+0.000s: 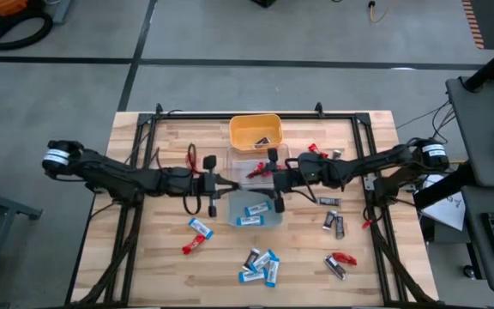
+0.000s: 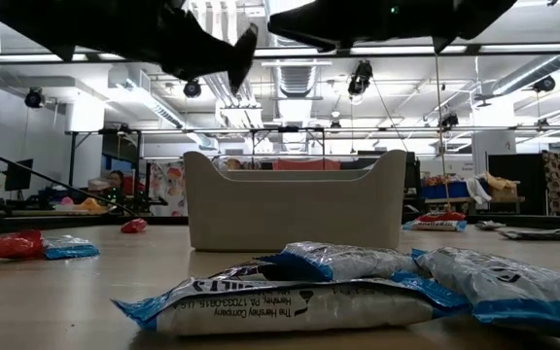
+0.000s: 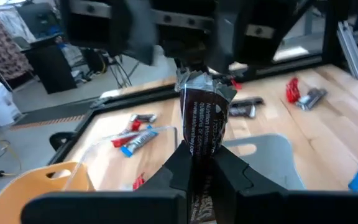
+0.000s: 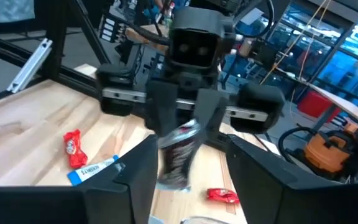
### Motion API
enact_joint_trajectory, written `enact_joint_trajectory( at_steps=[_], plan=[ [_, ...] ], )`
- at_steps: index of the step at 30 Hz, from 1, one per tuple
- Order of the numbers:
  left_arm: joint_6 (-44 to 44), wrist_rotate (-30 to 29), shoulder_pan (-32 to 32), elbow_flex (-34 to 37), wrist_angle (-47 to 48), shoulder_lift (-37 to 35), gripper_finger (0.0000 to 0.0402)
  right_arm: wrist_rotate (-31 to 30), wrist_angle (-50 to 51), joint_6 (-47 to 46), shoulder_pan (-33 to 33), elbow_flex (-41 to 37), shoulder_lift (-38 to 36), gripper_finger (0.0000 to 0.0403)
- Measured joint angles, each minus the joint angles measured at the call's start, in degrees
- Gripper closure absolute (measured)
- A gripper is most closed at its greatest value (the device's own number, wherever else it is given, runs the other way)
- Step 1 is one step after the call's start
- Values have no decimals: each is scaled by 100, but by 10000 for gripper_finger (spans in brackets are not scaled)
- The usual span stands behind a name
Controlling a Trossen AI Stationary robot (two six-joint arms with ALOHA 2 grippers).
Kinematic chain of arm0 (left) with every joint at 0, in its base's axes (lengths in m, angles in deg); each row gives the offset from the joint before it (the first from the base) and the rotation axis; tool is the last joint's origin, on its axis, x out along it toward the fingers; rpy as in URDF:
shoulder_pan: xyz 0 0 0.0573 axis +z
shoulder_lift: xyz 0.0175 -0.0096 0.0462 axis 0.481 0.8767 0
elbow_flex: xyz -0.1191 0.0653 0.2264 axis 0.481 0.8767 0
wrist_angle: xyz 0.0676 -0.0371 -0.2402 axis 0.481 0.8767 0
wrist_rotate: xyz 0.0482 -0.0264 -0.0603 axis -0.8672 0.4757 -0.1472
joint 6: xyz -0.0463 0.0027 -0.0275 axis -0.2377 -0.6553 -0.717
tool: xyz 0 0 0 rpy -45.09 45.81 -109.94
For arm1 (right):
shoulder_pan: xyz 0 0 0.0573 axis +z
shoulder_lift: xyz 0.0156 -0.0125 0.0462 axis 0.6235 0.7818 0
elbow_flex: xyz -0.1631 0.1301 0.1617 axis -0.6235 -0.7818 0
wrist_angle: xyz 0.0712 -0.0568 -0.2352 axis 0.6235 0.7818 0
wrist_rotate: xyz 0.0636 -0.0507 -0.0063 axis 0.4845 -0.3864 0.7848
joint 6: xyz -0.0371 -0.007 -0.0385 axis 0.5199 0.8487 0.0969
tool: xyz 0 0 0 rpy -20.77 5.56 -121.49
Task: Organize candy in baskets
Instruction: Put the brown chocolate bar into the yellow bin
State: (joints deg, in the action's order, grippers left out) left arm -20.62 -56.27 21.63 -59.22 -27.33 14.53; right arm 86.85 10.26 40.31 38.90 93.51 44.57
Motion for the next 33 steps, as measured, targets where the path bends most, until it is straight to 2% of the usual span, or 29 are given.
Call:
enact_joint_trajectory(
  at_steps=[5, 9, 24, 28, 33],
  plan=[
    [29, -4, 53, -109, -355, 300, 390, 62, -13, 9, -102, 151, 182, 199],
    [-39, -4, 180, -138, -319, 444, 390, 334, -5, 55, -123, 321, 373, 198],
    [-87, 133, 299, -175, -430, 479, 390, 324, 179, 151, -376, 515, 573, 200],
    [-85, 131, 302, -175, -473, 477, 389, 394, 284, 92, -429, 515, 580, 225],
    [-87, 135, 319, -175, -471, 477, 376, 738, 375, 94, -446, 513, 564, 300]
  ],
)
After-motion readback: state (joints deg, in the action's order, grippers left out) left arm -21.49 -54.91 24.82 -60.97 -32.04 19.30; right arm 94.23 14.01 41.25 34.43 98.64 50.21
